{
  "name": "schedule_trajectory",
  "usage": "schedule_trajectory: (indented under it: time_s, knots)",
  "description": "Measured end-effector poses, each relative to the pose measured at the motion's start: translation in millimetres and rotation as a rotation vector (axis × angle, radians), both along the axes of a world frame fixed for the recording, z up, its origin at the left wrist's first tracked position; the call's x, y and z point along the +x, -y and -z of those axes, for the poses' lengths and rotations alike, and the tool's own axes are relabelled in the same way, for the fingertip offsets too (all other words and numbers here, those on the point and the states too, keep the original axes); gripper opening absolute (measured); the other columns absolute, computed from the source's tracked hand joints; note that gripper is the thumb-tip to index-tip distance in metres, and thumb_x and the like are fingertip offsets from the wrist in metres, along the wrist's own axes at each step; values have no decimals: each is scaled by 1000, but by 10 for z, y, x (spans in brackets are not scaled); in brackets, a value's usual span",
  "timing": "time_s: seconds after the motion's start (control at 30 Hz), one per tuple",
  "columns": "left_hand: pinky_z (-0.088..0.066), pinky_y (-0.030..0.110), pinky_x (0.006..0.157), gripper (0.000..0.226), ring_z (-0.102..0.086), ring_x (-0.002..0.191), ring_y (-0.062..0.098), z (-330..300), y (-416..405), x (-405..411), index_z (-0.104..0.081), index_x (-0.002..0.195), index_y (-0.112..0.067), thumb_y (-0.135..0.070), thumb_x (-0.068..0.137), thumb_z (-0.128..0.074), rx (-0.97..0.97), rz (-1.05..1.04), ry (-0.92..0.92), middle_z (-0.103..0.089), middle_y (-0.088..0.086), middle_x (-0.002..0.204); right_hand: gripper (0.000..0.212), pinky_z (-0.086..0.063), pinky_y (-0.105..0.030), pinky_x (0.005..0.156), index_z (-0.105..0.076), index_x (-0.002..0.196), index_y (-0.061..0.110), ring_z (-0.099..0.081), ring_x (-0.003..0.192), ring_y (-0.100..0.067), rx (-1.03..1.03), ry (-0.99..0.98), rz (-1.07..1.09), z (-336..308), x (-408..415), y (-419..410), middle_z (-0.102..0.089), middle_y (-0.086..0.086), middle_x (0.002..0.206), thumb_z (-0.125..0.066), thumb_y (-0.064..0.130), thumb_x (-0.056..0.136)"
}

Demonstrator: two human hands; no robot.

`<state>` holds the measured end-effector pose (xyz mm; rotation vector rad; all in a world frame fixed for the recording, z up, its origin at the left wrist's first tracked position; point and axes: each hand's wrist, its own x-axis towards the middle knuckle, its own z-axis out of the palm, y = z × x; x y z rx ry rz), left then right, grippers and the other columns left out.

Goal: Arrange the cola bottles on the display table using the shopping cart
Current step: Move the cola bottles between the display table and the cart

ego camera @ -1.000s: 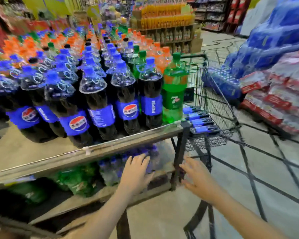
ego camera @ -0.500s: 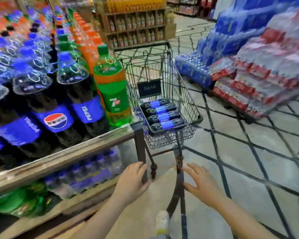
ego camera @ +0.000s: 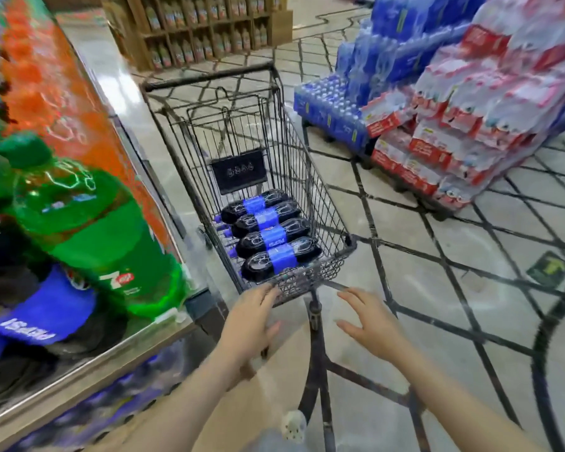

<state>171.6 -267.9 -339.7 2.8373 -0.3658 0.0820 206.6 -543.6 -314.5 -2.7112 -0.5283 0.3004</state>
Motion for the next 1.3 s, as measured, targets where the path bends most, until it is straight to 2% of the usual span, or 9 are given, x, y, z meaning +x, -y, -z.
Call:
schedule_trajectory:
  time_s: [0.2,0.47,0.57,0.67,0.8,0.93,1.1,1.2,1.3]
  knots:
    - [-51,41,97,57,-58,118,28,93,-61,513,-55,132,-13,-37,84,-73,-3,-39,17,-58,8,131,56,-21,-37,116,-36,144,28,-28,136,-13,11,-25,-32,-2,724,44,-35,5,149,-52,47,94]
    - [-56,42,87,62,-65,108,31,219,132,1227,-64,123,-6,-32,71,-84,2,-275,12,-64,12,122,60,-29,-32,111,-39,144,22,-36,133,-21,6,-39,-225,26,1999,81,-38,-2,148,-57,44,92]
    - [-56,41,86,65,-67,106,28,202,277,1472,-67,119,-6,-32,65,-90,-14,-368,3,-67,11,119,61,-24,-25,110,-38,145,20,-34,135,-19,20,-57,-310,20,2463,35,-36,-2,149,-59,41,92]
    - [-56,35,83,67,-68,104,24,270,382,1648,-67,119,-7,-35,63,-90,-10,-434,-9,-67,8,118,64,-22,-27,112,-34,147,22,-29,139,-17,54,-114,-377,74,2803,-59,-31,0,152,-59,42,91]
    - [-53,38,92,66,-63,114,24,435,409,1795,-62,128,-11,-39,72,-84,-49,-535,-109,-63,6,127,74,-26,-32,114,-24,150,26,-26,141,-18,39,-204,-446,239,3081,-229,-23,2,155,-61,47,89]
    - [-43,38,106,71,-47,133,23,577,253,2046,-47,144,-15,-46,84,-71,-94,-595,-258,-46,3,146,81,-27,-33,113,-16,152,31,-21,143,-19,-47,-282,-464,517,3320,-416,-14,3,158,-60,52,87]
    - [-35,35,112,81,-40,138,23,946,-105,2410,-42,146,-15,-46,79,-74,-112,-576,-416,-41,5,150,89,-31,-36,112,-12,153,29,-25,141,-23,-175,-346,-436,1000,3588,-709,-13,-2,159,-62,55,84]
    - [-40,38,108,88,-43,135,27,1329,-316,2600,-43,146,-13,-47,72,-78,-98,-548,-520,-42,7,149,94,-31,-38,113,-12,153,28,-23,142,-24,-218,-403,-378,1376,3717,-843,-12,-4,159,-66,55,81]
    - [-39,39,108,101,-41,136,28,1729,-480,2704,-36,150,-15,-47,66,-81,-78,-528,-642,-37,6,152,99,-28,-39,114,-11,152,29,-19,143,-25,-267,-448,-327,1783,3783,-954,-12,-5,159,-70,56,76]
